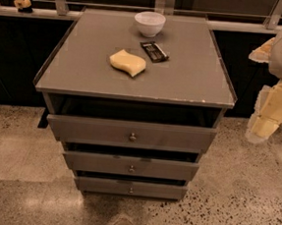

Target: Open top drawer

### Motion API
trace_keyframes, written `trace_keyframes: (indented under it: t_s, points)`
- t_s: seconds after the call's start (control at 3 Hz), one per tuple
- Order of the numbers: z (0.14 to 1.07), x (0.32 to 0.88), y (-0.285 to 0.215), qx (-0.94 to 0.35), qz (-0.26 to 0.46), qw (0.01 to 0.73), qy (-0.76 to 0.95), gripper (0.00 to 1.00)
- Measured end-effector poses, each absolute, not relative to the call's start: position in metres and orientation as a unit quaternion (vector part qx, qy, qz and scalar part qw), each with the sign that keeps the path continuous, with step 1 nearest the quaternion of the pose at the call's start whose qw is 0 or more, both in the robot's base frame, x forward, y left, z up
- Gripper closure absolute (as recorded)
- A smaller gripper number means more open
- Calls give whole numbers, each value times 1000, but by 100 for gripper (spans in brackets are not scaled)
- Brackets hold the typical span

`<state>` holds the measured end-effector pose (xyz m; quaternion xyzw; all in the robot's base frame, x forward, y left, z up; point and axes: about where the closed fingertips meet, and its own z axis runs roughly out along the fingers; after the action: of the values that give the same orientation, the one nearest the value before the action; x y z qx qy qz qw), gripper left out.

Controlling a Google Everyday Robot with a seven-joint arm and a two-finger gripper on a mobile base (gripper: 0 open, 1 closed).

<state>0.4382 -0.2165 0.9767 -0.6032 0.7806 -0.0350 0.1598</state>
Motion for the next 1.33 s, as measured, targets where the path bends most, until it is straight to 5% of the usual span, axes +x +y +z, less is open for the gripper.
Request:
trace_keyframes:
  t_s: [1.33]
  points:
    - [893,402,-258,-576,30,191,794,0]
